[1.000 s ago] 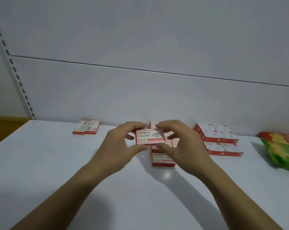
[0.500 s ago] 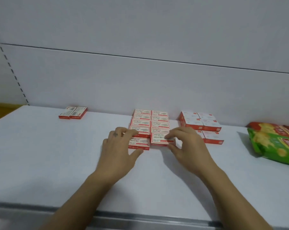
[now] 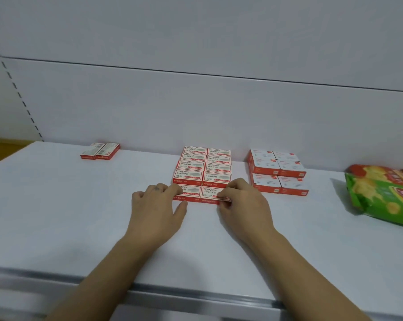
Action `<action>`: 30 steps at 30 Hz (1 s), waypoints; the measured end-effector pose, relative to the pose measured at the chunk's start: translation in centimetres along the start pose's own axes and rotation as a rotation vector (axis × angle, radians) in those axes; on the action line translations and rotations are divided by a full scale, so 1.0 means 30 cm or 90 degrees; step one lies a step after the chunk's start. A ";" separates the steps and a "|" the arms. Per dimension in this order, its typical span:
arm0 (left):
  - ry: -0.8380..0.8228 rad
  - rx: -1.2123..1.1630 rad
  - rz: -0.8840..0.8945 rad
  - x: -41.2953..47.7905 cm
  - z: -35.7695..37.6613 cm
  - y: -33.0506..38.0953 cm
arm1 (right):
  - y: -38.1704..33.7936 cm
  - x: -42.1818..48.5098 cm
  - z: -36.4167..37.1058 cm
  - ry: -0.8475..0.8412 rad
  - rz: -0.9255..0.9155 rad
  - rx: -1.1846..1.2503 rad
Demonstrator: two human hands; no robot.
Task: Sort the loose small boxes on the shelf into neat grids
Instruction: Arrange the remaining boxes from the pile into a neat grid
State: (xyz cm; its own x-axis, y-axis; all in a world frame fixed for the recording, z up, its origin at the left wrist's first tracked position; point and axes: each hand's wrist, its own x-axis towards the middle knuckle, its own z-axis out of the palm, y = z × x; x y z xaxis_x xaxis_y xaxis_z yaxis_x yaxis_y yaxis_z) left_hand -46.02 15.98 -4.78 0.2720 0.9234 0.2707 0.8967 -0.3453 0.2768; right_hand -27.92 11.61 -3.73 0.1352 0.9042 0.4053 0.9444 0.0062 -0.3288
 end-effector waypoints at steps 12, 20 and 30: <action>-0.028 0.064 0.051 0.003 -0.045 0.007 | -0.028 0.019 -0.054 -0.079 -0.033 -0.116; 0.031 0.063 0.114 0.033 -0.148 -0.050 | -0.136 0.085 -0.099 -0.129 -0.077 -0.103; 0.072 0.085 -0.001 0.039 -0.311 -0.330 | -0.394 0.240 -0.015 -0.149 -0.181 -0.063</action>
State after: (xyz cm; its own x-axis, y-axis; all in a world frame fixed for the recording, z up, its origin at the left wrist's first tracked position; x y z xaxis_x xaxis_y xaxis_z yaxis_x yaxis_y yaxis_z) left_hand -57.83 18.91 1.41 0.2366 0.8965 0.3745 0.9376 -0.3118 0.1541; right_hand -37.98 17.86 3.47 -0.1972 0.9456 0.2586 0.9604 0.2393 -0.1426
